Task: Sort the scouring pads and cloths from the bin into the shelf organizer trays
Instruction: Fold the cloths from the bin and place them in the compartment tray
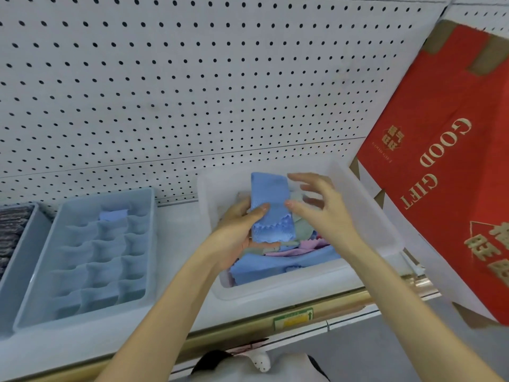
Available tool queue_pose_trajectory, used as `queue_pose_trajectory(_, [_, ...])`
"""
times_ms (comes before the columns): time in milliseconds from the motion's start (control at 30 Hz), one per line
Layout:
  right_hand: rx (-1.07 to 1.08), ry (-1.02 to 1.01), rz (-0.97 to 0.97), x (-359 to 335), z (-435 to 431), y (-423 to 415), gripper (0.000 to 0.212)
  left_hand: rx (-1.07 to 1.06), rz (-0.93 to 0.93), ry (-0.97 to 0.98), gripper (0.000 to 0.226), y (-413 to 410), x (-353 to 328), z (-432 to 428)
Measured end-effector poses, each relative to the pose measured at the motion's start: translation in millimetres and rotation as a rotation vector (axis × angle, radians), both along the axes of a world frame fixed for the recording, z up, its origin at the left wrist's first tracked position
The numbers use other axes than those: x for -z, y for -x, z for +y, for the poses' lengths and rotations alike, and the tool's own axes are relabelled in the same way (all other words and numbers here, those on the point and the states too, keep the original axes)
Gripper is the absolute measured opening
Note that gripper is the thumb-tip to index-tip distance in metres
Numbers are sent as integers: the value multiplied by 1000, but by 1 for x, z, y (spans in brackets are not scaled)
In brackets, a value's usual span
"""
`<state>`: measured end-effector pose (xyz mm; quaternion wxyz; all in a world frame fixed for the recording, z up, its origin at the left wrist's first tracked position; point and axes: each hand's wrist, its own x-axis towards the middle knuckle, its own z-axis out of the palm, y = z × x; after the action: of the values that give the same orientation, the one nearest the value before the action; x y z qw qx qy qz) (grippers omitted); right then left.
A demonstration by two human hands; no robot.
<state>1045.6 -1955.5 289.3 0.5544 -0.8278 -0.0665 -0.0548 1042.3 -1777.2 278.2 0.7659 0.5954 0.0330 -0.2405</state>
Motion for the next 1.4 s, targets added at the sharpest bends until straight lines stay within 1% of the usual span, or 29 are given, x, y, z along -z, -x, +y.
queue_pose_trajectory(100, [-165,208,-166,19,2,18,27,-55,78,11,31,4,13,5])
queue_pose_trajectory(167, [-221,323,-245,31,5,19,30,-95,142,66,32,7,17,8])
queue_pose_trajectory(233, [-233,353,-288,39,7,15,31,-104,186,131,32,11,18,9])
queue_pose_trajectory(333, [-268,384,-298,48,11,10,33,-112,244,215,33,13,20,11])
queue_pose_trajectory(500, [-371,530,-367,50,15,7,32,-74,361,221,41,12,21,18])
queue_pose_trajectory(633, [-346,656,-480,47,15,5,21,-31,369,220,44,13,20,21])
queue_pose_trajectory(667, [-332,672,-493,46,15,4,22,-13,368,231,46,13,19,21])
queue_pose_trajectory(733, [-297,654,-476,46,16,3,25,30,357,258,50,14,19,22])
queue_pose_trajectory(833, [-212,521,-344,42,17,2,29,26,366,333,51,16,17,20])
queue_pose_trajectory(900, [-164,440,-251,40,16,-2,28,1,380,401,57,17,16,19])
queue_pose_trajectory(967, [-117,391,-212,39,16,-5,24,-44,422,455,61,17,16,19])
queue_pose_trajectory(1033, [-70,373,-201,36,17,-8,24,-82,460,499,55,16,15,18])
queue_pose_trajectory(1100, [-42,342,-178,32,17,-11,23,-85,488,535,36,16,15,18])
queue_pose_trajectory(1133, [-36,316,-169,30,18,-13,20,-84,493,531,32,16,15,18])
queue_pose_trajectory(1200, [-36,293,-186,27,17,-16,16,-88,486,494,36,15,20,18])
queue_pose_trajectory(1267, [-68,309,-223,26,15,-18,17,-104,483,481,39,15,23,18])
queue_pose_trajectory(1333, [-152,335,-229,28,12,-16,19,-122,488,516,41,14,26,17])
queue_pose_trajectory(1400, [-253,389,-243,35,10,-11,20,-167,526,542,38,12,28,16])
